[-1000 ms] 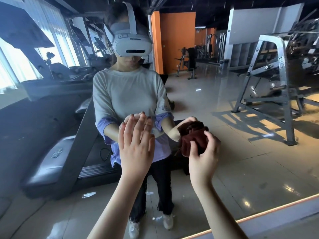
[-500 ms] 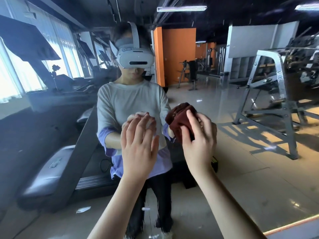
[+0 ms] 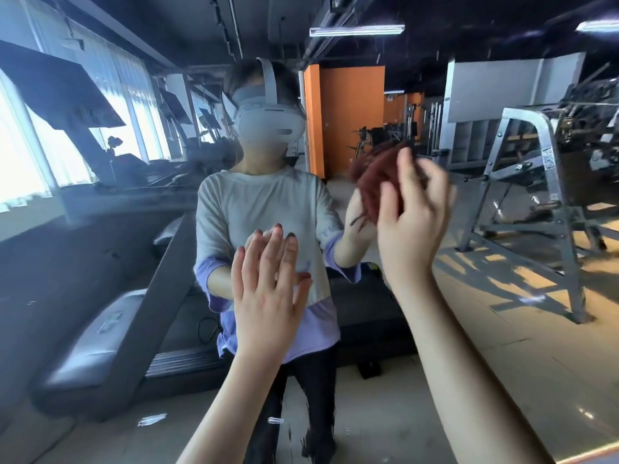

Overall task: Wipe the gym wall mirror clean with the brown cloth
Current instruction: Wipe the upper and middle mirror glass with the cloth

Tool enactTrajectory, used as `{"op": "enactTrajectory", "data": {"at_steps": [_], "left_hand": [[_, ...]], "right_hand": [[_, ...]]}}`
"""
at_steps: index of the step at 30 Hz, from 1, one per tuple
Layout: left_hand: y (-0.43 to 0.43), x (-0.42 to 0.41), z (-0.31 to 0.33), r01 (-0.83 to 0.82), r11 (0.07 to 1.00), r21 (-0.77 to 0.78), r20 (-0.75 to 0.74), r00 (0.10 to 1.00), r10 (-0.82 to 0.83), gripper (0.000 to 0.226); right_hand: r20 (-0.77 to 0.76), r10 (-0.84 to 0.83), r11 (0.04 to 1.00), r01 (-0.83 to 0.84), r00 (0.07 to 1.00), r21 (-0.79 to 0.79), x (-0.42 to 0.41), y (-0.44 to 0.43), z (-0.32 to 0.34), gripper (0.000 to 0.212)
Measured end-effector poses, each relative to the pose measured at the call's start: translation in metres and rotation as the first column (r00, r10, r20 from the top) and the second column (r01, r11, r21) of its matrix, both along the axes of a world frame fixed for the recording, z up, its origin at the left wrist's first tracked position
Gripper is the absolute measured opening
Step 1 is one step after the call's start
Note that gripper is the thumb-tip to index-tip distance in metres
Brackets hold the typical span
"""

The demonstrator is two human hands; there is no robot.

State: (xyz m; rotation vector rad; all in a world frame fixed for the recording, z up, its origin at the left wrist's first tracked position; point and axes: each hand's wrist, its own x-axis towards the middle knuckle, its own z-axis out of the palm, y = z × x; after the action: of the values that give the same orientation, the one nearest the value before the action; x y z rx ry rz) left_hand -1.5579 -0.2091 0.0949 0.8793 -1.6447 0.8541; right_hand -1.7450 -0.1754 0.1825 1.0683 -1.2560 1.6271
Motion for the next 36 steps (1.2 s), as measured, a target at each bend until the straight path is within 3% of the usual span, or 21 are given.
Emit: {"op": "enactTrajectory", "data": {"at_steps": [2,3,7,9,12,14,18,20,23,24,28,29,33,36], "left_hand": [[0.001,-0.001,-0.001,-0.005,1.0,0.01,-0.003,1.0,0.005,0.057],[0.001,-0.002,-0.001,-0.007,1.0,0.01,-0.004,1.0,0.007,0.057],[0.003,-0.007,-0.004,-0.045,0.999,0.017,0.003,0.999,0.045,0.061],[0.004,-0.008,-0.004,-0.067,0.997,0.028,-0.005,0.998,0.067,0.06],[0.006,-0.009,-0.005,-0.081,0.996,0.042,-0.016,0.997,0.081,0.059],[0.007,-0.01,-0.005,-0.083,0.995,0.048,-0.02,0.996,0.084,0.059],[0.008,-0.013,-0.005,-0.071,0.996,0.051,-0.052,0.996,0.074,0.061],[0.01,-0.017,-0.004,-0.055,0.997,0.048,-0.085,0.995,0.059,0.063],[0.01,-0.021,-0.006,-0.082,0.996,0.034,-0.09,0.992,0.085,0.065],[0.009,-0.022,-0.006,-0.09,0.995,0.034,-0.092,0.991,0.093,0.066],[0.01,-0.023,-0.007,-0.088,0.995,0.048,-0.095,0.991,0.092,0.07],[0.01,-0.023,-0.007,-0.087,0.995,0.046,-0.094,0.991,0.091,0.07],[0.008,-0.023,-0.008,-0.11,0.993,0.029,-0.098,0.989,0.113,0.066],[0.007,-0.023,-0.009,-0.13,0.991,0.02,-0.087,0.987,0.131,0.064]], "right_hand": [[0.125,-0.006,1.0,0.009,0.992,-0.023,0.0,0.0,0.0,0.039],[0.103,-0.005,1.0,0.006,0.995,-0.008,0.006,0.001,-0.006,0.039],[-0.255,0.054,0.989,-0.017,0.965,0.147,0.012,0.011,-0.031,0.036],[-0.162,0.039,0.993,-0.02,0.986,0.117,-0.006,0.01,-0.029,0.036],[0.189,0.056,0.996,-0.069,0.98,0.064,-0.018,0.01,-0.024,0.039],[0.163,0.081,0.99,-0.098,0.983,0.098,-0.008,0.012,-0.037,0.038],[-0.147,0.141,0.97,-0.107,0.979,0.22,-0.006,0.018,-0.06,0.034],[-0.088,0.116,0.974,-0.096,0.989,0.206,-0.019,0.019,-0.057,0.035],[0.17,0.113,0.982,-0.137,0.979,0.132,-0.029,0.023,-0.055,0.037],[0.182,0.129,0.979,-0.154,0.975,0.13,-0.025,0.025,-0.06,0.037],[-0.076,0.171,0.957,-0.147,0.982,0.248,-0.012,0.029,-0.089,0.037],[-0.083,0.169,0.956,-0.143,0.982,0.256,-0.017,0.03,-0.09,0.038],[0.252,0.152,0.971,-0.192,0.956,0.143,-0.035,0.033,-0.088,0.039],[0.283,0.149,0.964,-0.203,0.948,0.17,-0.012,0.034,-0.102,0.041]]}}
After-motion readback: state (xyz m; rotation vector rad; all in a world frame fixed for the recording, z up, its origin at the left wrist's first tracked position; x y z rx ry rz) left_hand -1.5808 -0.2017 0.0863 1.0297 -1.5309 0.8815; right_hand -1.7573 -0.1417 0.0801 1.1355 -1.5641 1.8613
